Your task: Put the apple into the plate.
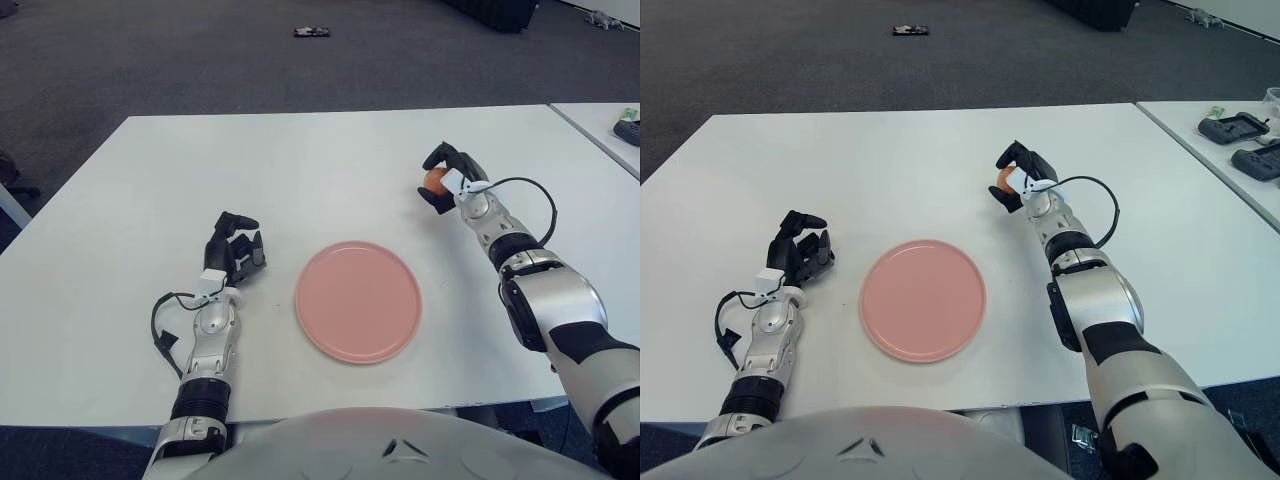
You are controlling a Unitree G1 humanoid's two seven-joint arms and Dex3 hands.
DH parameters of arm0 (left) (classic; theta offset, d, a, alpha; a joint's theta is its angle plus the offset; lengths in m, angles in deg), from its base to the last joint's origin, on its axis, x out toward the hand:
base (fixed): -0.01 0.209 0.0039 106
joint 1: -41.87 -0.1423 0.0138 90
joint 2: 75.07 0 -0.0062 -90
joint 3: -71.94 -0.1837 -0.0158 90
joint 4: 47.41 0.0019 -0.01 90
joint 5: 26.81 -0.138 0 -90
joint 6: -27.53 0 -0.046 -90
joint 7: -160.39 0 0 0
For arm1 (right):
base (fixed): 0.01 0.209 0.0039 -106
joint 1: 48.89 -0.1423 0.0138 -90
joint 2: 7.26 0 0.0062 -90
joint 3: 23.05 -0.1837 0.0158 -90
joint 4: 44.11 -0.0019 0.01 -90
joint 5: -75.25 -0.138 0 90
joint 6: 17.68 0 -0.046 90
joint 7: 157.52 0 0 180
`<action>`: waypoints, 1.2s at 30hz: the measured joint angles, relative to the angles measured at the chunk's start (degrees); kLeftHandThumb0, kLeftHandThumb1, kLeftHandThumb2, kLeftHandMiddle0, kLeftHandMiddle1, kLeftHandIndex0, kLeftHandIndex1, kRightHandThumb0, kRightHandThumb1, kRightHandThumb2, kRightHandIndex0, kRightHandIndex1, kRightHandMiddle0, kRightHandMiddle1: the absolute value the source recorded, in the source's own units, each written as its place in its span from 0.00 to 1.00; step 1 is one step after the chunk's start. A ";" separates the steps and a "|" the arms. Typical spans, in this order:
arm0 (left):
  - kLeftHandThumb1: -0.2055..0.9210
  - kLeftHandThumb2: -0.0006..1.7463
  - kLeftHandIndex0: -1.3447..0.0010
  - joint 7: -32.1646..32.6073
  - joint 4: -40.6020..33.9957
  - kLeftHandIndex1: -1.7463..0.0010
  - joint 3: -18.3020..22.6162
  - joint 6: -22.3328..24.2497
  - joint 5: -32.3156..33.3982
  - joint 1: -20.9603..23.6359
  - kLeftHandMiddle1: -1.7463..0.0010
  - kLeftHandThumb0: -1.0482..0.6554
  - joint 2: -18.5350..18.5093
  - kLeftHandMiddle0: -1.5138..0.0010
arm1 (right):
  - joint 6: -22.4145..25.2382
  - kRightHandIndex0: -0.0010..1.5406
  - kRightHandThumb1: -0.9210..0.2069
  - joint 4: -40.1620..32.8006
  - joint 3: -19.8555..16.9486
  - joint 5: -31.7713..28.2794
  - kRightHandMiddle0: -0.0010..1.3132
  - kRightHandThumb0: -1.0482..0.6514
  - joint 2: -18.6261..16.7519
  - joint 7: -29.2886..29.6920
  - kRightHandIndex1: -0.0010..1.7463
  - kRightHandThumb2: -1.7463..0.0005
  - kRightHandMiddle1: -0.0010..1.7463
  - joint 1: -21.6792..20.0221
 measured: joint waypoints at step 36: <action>0.70 0.57 0.69 -0.06 0.88 0.00 0.25 -0.94 -0.06 0.30 0.00 0.38 0.02 0.39 | -11.13 0.58 0.81 -38.75 -1.98 -7.28 0.47 0.62 0.27 -12.93 0.90 0.08 1.00 15.08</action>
